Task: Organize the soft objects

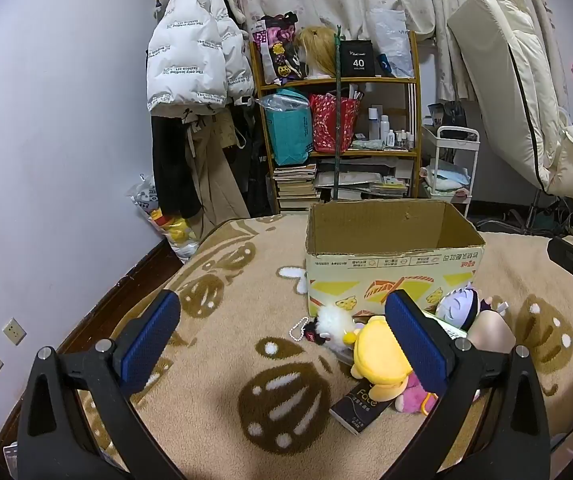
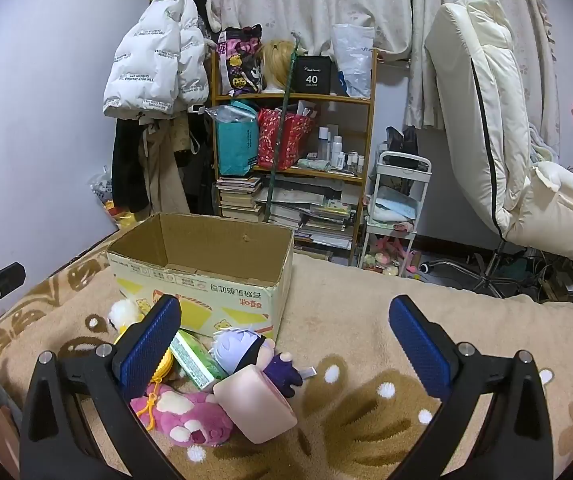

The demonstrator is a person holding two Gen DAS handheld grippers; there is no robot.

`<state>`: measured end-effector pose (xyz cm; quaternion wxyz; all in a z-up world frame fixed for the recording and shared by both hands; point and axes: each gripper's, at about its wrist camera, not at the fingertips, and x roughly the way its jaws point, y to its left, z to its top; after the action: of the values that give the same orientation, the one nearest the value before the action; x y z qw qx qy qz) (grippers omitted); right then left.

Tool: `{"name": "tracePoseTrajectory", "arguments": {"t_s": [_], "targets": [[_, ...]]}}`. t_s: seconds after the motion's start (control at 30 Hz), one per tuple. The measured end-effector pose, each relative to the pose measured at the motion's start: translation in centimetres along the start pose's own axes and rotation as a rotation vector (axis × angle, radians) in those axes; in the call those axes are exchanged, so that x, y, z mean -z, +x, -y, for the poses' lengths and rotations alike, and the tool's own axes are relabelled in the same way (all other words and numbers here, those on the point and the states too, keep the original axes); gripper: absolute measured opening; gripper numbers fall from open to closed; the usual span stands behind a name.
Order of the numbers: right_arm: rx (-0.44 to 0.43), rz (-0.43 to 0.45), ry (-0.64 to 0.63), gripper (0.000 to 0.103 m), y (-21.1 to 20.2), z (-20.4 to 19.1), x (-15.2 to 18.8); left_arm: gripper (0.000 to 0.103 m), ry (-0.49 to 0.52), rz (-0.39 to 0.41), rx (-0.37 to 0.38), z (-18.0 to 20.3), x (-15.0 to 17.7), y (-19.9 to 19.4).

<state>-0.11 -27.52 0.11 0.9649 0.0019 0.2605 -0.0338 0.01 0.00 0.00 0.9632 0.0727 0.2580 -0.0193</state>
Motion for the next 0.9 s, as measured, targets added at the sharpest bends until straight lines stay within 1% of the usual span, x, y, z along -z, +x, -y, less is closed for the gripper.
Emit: {"name": "tracePoseTrajectory", "arguments": {"t_s": [0.67, 0.83, 0.87, 0.9], "targets": [[0.001, -0.003, -0.002, 0.103, 0.0, 0.0, 0.0, 0.101, 0.001, -0.003, 0.0, 0.0, 0.0, 0.0], [0.002, -0.005, -0.004, 0.103, -0.5, 0.5, -1.4, 0.101, 0.0, -0.003, 0.003, 0.0, 0.0, 0.0], [0.003, -0.006, -0.005, 0.103, -0.1, 0.1, -0.2, 0.101, 0.0, -0.004, 0.002, 0.0, 0.0, 0.0], [0.003, -0.006, -0.006, 0.103, -0.1, 0.1, -0.2, 0.101, -0.001, -0.005, 0.003, 0.0, 0.0, 0.0]]}}
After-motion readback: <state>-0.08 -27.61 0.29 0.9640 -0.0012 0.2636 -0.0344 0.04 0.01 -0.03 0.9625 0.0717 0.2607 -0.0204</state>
